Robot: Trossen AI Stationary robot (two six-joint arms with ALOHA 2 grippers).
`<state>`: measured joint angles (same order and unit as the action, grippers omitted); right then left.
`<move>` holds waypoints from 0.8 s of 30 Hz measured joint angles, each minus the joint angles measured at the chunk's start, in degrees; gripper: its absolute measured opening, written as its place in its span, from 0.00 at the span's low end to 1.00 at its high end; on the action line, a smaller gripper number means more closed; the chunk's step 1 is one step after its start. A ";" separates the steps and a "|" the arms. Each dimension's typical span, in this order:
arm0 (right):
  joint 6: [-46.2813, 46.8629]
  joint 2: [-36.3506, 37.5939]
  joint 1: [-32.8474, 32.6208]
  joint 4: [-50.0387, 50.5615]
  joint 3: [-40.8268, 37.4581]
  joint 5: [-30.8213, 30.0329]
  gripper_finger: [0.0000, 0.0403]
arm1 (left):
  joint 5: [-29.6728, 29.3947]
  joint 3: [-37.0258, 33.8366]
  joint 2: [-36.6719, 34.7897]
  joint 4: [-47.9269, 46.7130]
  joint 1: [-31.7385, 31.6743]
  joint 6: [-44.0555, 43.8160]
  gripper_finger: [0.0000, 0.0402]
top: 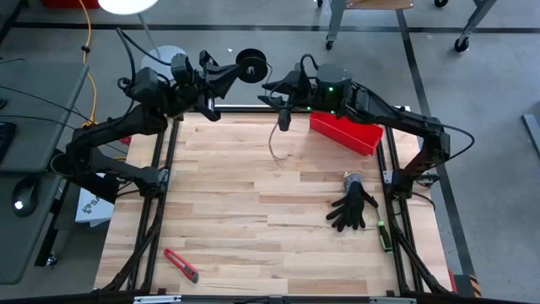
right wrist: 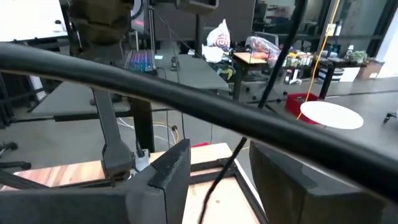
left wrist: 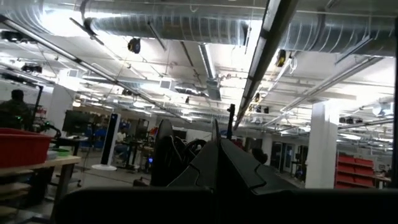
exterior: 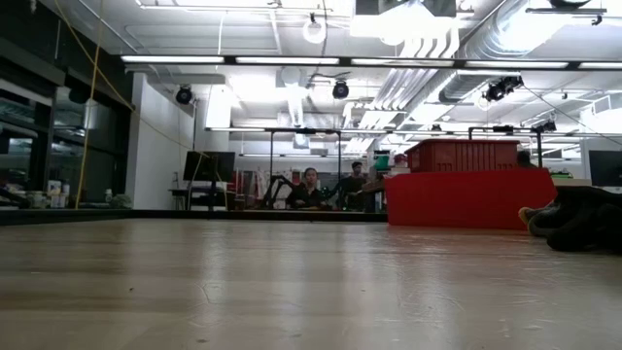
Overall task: Coil cords
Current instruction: Coil the black wire on the spool
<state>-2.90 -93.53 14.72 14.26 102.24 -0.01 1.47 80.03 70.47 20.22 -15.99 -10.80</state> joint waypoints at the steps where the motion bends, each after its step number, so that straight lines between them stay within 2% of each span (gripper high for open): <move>1: 0.00 -0.11 0.00 -0.26 0.00 -0.29 0.39 | -0.27 0.00 -0.04 -0.11 0.00 0.11 0.00; 13: 0.57 -0.20 0.26 -2.74 0.00 -1.03 0.39 | -1.33 0.00 -0.69 -1.06 -0.11 2.48 0.00; 24: 7.62 -1.47 0.15 -5.39 0.02 -1.05 0.39 | -1.34 0.00 -0.69 -0.58 -0.15 3.55 0.00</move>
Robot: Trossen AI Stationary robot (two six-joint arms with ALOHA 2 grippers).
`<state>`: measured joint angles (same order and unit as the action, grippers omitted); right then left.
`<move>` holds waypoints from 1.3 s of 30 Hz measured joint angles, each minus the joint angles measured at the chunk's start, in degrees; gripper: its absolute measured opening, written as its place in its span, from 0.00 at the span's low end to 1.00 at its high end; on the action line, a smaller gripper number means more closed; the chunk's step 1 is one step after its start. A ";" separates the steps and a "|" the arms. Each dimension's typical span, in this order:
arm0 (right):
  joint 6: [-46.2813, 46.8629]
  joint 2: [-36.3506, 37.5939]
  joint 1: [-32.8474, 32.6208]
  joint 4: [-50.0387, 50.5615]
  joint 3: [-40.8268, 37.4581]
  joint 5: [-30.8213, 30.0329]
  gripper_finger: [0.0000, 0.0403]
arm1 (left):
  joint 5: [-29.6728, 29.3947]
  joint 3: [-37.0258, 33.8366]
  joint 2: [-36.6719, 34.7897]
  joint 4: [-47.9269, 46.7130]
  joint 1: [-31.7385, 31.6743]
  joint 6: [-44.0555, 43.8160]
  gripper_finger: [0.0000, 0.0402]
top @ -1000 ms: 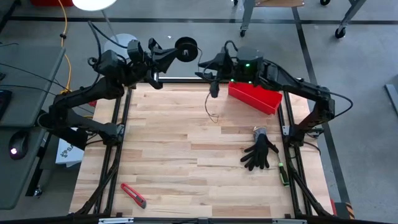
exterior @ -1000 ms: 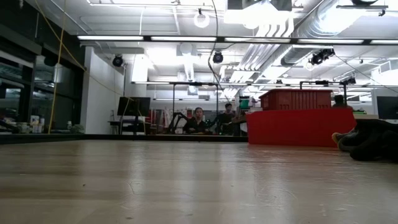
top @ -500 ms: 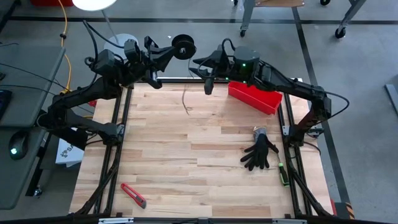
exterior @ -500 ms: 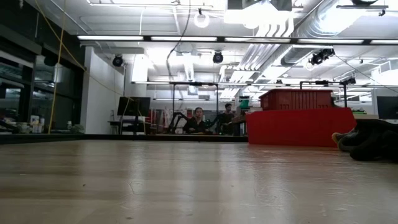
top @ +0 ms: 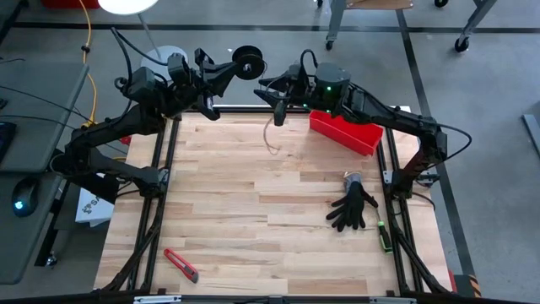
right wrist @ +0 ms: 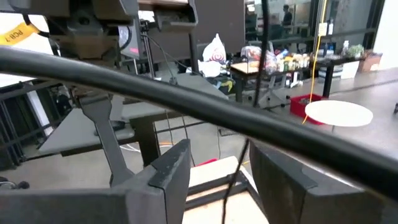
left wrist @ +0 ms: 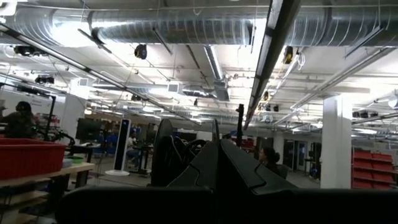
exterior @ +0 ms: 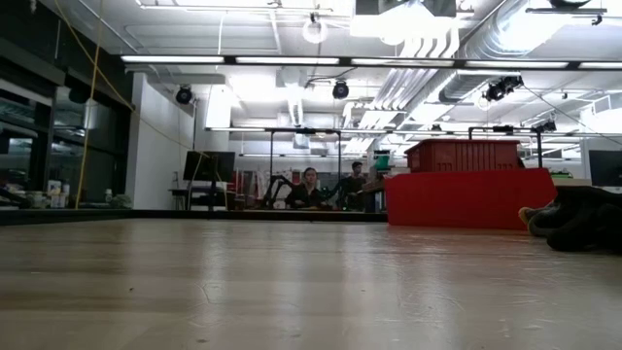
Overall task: Coil cords
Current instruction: Coil the black wire on the spool
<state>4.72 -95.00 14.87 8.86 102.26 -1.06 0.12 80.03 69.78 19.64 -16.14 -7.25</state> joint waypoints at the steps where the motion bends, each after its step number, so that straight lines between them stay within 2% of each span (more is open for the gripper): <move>1: 0.36 -0.02 0.00 0.21 0.00 0.01 0.39 | 0.02 0.00 0.00 -0.04 0.00 0.01 0.00; 39: 3.40 -0.37 0.09 0.31 0.00 0.00 0.39 | -0.20 -0.02 -0.35 1.27 -3.13 -1.66 0.00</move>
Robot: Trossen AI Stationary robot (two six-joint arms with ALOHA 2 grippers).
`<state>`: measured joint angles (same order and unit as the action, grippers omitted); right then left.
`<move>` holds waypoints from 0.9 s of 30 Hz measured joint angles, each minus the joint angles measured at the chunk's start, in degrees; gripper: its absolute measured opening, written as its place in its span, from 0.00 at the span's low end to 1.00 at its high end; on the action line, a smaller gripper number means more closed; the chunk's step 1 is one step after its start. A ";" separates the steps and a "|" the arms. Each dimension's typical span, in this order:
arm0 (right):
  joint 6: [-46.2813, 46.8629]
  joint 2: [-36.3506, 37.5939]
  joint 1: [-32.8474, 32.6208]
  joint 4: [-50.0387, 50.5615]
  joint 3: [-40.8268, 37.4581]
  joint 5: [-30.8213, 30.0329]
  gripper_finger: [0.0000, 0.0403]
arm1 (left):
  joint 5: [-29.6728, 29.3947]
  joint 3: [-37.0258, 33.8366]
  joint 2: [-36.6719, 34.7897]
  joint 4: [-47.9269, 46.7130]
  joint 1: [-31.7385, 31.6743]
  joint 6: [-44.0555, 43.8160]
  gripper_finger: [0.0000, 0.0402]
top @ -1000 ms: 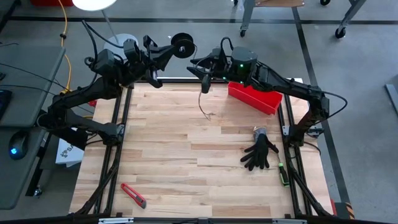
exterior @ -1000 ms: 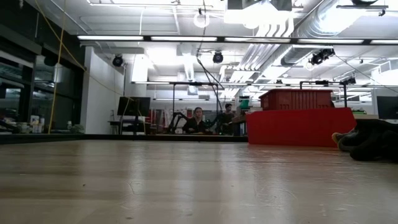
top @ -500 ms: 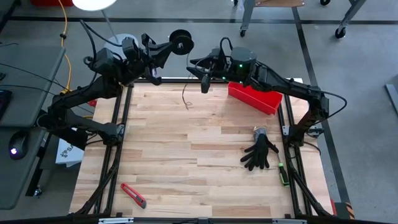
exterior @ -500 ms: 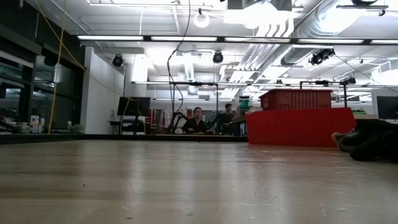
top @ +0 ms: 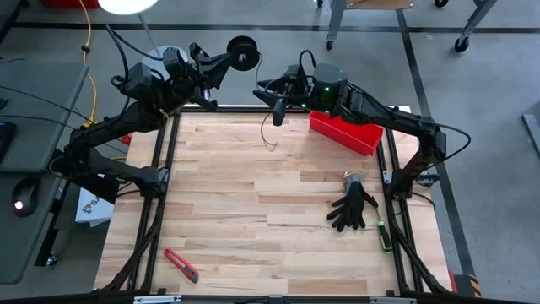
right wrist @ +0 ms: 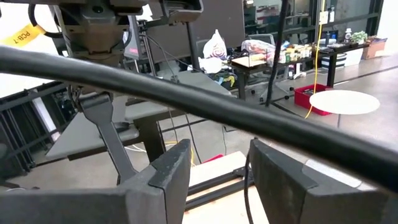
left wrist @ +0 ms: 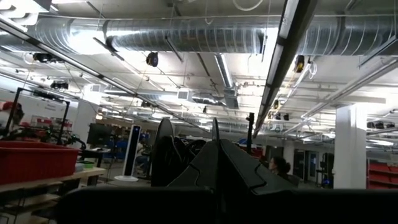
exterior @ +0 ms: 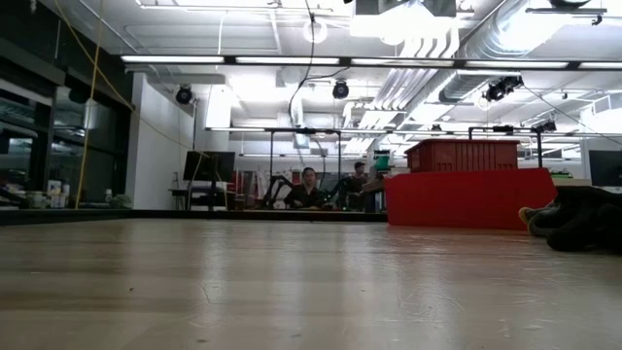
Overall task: Coil cords
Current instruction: Coil the black wire on the spool
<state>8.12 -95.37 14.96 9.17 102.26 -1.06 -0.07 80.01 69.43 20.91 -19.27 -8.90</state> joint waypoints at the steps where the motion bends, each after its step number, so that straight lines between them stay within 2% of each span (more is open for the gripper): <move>1: 0.00 0.00 0.02 0.02 0.00 0.00 0.39 | 0.00 0.00 0.00 -0.02 0.00 0.00 0.00; 27: -1.06 0.02 0.01 1.36 0.00 0.63 0.39 | 1.38 -0.02 -0.02 -0.51 0.00 -1.49 0.00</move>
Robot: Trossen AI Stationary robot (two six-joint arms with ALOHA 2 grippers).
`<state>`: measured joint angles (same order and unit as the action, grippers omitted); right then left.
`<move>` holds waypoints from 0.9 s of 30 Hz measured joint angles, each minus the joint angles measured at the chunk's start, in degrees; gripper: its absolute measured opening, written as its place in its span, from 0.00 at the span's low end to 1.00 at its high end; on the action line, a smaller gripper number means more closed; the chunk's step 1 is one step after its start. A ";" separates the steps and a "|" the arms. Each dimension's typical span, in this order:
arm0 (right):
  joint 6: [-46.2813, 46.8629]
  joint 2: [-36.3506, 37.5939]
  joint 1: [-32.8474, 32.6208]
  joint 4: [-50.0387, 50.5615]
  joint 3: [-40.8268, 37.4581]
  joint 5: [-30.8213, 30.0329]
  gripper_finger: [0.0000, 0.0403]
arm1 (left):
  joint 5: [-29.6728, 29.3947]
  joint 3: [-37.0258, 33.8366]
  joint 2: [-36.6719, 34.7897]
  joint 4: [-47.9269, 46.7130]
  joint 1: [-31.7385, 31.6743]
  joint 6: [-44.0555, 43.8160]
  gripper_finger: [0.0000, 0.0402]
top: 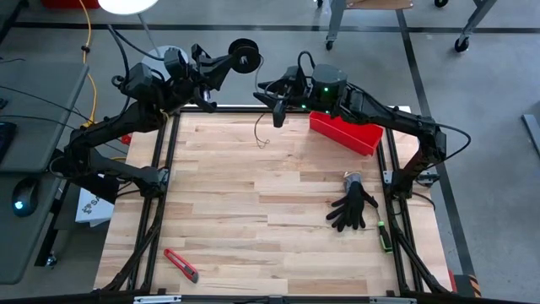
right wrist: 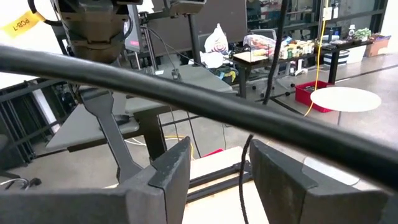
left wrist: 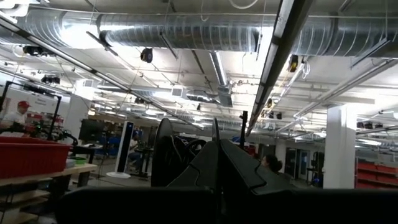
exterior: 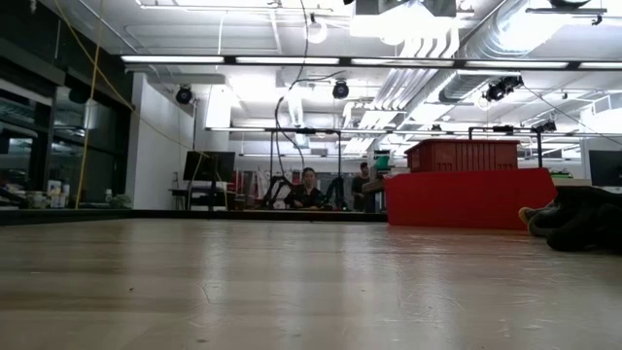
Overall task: Coil cords
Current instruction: Coil the black wire on the spool
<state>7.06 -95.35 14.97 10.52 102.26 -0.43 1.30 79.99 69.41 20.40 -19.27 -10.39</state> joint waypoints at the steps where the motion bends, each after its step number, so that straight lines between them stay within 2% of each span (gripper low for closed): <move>1: -0.01 0.00 0.01 0.00 0.00 0.00 0.39 | 0.19 0.00 0.00 0.03 0.00 -0.17 0.00; 11: 3.26 -0.24 0.01 -0.88 0.00 0.04 0.39 | 0.28 0.00 0.00 0.30 0.00 -0.98 0.00; 23: 0.12 -0.98 0.28 -1.79 0.02 -2.47 0.39 | 0.24 0.00 -0.03 1.12 0.00 0.53 0.00; 27: -0.11 -0.98 0.42 -1.81 0.02 -2.51 0.35 | -0.11 0.00 -0.04 1.11 0.00 0.56 0.00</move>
<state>6.95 -96.33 15.40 8.71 102.28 -2.94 1.20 79.99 69.37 21.50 -19.27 -9.84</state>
